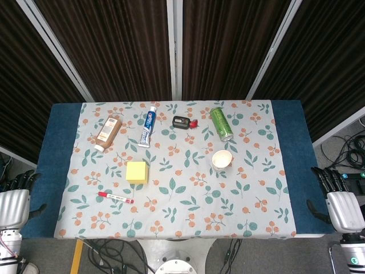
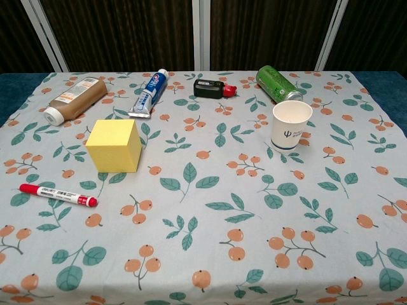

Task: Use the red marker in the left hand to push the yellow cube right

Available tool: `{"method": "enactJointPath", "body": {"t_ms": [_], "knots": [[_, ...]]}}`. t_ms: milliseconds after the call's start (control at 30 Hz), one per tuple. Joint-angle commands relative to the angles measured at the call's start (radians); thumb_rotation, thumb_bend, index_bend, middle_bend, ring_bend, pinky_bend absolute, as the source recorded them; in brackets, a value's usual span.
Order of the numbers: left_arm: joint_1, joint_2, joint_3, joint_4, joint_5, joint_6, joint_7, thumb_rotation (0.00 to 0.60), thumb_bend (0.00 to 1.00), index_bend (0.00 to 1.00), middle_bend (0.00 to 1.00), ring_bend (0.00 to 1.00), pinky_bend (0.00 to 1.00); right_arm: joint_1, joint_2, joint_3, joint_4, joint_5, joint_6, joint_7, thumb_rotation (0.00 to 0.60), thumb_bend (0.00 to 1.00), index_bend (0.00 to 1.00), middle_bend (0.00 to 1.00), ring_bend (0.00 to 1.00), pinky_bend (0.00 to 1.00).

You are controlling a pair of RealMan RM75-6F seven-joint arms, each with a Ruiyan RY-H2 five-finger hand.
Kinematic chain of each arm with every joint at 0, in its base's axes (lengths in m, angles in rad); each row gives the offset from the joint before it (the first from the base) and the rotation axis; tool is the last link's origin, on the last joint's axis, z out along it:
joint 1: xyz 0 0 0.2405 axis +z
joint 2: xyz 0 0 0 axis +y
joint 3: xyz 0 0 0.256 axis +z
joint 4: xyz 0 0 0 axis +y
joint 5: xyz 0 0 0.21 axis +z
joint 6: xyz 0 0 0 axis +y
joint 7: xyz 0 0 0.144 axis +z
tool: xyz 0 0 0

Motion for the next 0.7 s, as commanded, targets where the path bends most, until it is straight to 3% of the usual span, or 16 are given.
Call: {"method": "enactJointPath", "body": {"t_ms": [33, 433, 700], "knots": [[-0.001, -0.001, 0.0, 0.001, 0.0, -0.001, -0.002, 0.6, 0.11, 0.27, 0.27, 0.2, 0.26, 0.0, 0.0, 0.0, -0.002, -0.001, 0.001, -0.003, 0.6, 0.27, 0.03, 0.09, 0.0, 0.0], [-0.018, 0.003, -0.002, 0.011, 0.019, -0.017, -0.018, 0.6, 0.11, 0.28, 0.27, 0.2, 0.26, -0.009, 0.004, 0.003, -0.001, -0.005, 0.026, 0.002, 0.6, 0.27, 0.03, 0.09, 0.0, 0.0], [-0.107, -0.005, -0.007, 0.047, 0.049, -0.141, -0.052, 0.6, 0.16, 0.33, 0.33, 0.2, 0.26, -0.003, 0.006, 0.007, -0.002, -0.006, 0.023, -0.004, 0.6, 0.27, 0.03, 0.09, 0.0, 0.0]]}}
